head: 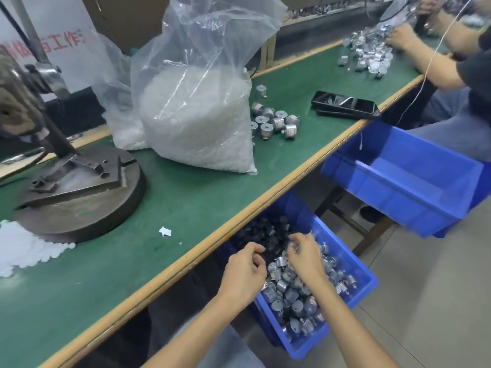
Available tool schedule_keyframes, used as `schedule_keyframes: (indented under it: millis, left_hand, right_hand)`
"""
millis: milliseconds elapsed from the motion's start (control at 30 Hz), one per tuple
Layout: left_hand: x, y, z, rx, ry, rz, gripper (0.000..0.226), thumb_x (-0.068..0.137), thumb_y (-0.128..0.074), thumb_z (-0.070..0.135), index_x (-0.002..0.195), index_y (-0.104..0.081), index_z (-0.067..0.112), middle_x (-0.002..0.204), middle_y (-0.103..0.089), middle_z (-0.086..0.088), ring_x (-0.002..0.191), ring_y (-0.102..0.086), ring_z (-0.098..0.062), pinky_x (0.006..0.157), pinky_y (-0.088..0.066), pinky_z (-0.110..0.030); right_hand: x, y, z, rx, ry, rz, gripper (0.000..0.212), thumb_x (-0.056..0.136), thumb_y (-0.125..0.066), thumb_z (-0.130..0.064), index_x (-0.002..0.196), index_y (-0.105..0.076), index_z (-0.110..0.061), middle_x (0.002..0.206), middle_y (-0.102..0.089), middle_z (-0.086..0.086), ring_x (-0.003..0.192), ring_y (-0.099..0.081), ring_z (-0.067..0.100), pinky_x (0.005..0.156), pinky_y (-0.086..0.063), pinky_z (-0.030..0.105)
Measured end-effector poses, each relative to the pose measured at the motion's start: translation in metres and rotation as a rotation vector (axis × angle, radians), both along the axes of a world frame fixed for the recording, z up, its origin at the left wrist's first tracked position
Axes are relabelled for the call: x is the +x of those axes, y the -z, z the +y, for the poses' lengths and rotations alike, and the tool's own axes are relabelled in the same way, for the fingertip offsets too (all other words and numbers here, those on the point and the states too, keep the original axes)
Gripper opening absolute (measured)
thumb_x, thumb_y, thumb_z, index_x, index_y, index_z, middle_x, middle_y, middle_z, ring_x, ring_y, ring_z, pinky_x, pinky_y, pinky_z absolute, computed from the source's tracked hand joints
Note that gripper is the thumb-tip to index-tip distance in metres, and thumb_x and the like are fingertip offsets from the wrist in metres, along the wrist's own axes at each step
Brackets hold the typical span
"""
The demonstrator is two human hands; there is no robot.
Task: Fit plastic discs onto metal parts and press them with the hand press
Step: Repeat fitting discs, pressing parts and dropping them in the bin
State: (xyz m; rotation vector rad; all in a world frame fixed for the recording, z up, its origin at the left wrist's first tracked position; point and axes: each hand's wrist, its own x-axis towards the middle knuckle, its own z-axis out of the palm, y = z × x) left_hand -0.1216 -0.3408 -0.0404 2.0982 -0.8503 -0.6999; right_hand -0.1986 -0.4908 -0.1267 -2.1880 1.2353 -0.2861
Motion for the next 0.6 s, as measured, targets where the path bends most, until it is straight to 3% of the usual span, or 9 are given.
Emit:
schedule_keyframes:
  millis: [100, 200, 267, 433, 600]
  left_hand:
    - [0.006, -0.021, 0.003, -0.131, 0.011, -0.032, 0.025, 0.089, -0.052, 0.008, 0.112, -0.057, 0.016, 0.079, -0.061, 0.009, 0.057, -0.051, 0.001, 0.061, -0.040, -0.008]
    - [0.017, -0.047, 0.009, -0.275, -0.050, -0.059, 0.023, 0.087, -0.053, 0.006, 0.108, -0.059, 0.015, 0.076, -0.060, 0.011, 0.061, -0.052, 0.001, 0.061, -0.038, -0.007]
    - [0.030, -0.064, 0.020, -0.325, -0.117, -0.092, 0.023, 0.086, -0.055, 0.004, 0.105, -0.060, 0.014, 0.076, -0.061, 0.011, 0.060, -0.052, 0.001, 0.060, -0.035, -0.005]
    - [0.078, -0.094, 0.074, -0.386, -0.314, -0.172, 0.026, 0.083, -0.054, 0.001, 0.104, -0.062, 0.015, 0.078, -0.061, 0.011, 0.064, -0.052, 0.003, 0.060, -0.035, -0.003]
    - [0.125, -0.108, 0.144, -0.423, -0.567, -0.200, 0.025, 0.084, -0.055, 0.002, 0.096, -0.060, 0.024, 0.080, -0.063, 0.005, 0.063, -0.053, 0.003, 0.060, -0.039, -0.005]
  right_hand:
    - [0.016, -0.048, 0.003, -0.089, 0.056, -0.300, 0.020, 0.088, -0.055, -0.005, 0.104, -0.066, -0.009, 0.095, -0.061, 0.007, 0.081, -0.059, 0.020, 0.078, -0.045, 0.034]
    - [0.042, -0.100, 0.017, -0.167, -0.008, -0.555, 0.014, 0.087, -0.058, -0.001, 0.094, -0.067, -0.008, 0.078, -0.059, 0.001, 0.061, -0.051, 0.005, 0.065, -0.039, 0.020]
    - [0.066, -0.128, 0.033, -0.183, -0.103, -0.658, 0.014, 0.086, -0.059, 0.002, 0.091, -0.067, -0.009, 0.073, -0.057, -0.004, 0.061, -0.051, 0.002, 0.060, -0.036, 0.012]
    - [0.133, -0.165, 0.097, -0.126, -0.411, -0.738, 0.022, 0.085, -0.060, 0.002, 0.088, -0.064, -0.019, 0.073, -0.057, -0.007, 0.062, -0.052, 0.003, 0.059, -0.037, 0.009]
    - [0.195, -0.180, 0.175, -0.091, -0.699, -0.753, 0.018, 0.084, -0.060, 0.005, 0.088, -0.067, -0.011, 0.078, -0.059, -0.007, 0.064, -0.051, -0.001, 0.061, -0.035, 0.006]
